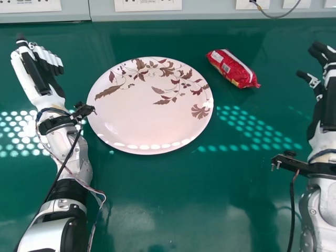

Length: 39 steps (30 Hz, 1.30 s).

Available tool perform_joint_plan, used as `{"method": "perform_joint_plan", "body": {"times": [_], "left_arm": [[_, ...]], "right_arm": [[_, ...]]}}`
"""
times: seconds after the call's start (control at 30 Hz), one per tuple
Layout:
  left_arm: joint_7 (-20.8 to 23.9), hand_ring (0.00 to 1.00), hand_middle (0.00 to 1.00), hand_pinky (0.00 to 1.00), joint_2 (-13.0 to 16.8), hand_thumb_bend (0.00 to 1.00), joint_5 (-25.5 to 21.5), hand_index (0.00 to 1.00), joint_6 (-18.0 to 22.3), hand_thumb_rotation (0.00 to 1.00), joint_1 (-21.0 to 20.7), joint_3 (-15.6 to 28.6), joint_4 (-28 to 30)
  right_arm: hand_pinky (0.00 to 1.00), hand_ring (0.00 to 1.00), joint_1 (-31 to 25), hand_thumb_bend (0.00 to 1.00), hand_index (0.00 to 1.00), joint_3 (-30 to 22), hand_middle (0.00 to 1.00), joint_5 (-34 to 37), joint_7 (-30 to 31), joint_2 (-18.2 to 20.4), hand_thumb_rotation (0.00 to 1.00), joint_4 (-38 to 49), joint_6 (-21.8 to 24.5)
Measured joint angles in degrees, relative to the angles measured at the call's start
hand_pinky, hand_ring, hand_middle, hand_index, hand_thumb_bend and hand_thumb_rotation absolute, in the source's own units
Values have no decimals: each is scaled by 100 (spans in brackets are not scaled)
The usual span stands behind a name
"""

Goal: Pick up biscuit and place it in the plate

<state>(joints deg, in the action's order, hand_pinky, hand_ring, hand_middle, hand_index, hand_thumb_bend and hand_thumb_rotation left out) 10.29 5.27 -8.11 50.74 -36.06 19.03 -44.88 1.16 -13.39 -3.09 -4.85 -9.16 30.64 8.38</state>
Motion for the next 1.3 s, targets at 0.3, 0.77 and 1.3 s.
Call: {"method": "perform_joint_plan", "body": {"times": [0.3,0.77,1.3], "left_arm": [[-81,0,2,0,18,29,-99,6,-136,100,81,-1,189],[-636,91,81,0,820,96,532,87,-1049,100,304,-431,188],[-573,100,86,0,1052,100,982,100,-1495,100,388,-660,316]], "right_arm": [[48,62,580,36,80,196,71,-397,158,-264,19,-225,450],[85,92,1294,92,91,612,94,-1752,800,-1321,58,-546,1737],[82,94,2745,100,94,1407,95,-2441,1699,-2408,63,-2253,2320]]}}
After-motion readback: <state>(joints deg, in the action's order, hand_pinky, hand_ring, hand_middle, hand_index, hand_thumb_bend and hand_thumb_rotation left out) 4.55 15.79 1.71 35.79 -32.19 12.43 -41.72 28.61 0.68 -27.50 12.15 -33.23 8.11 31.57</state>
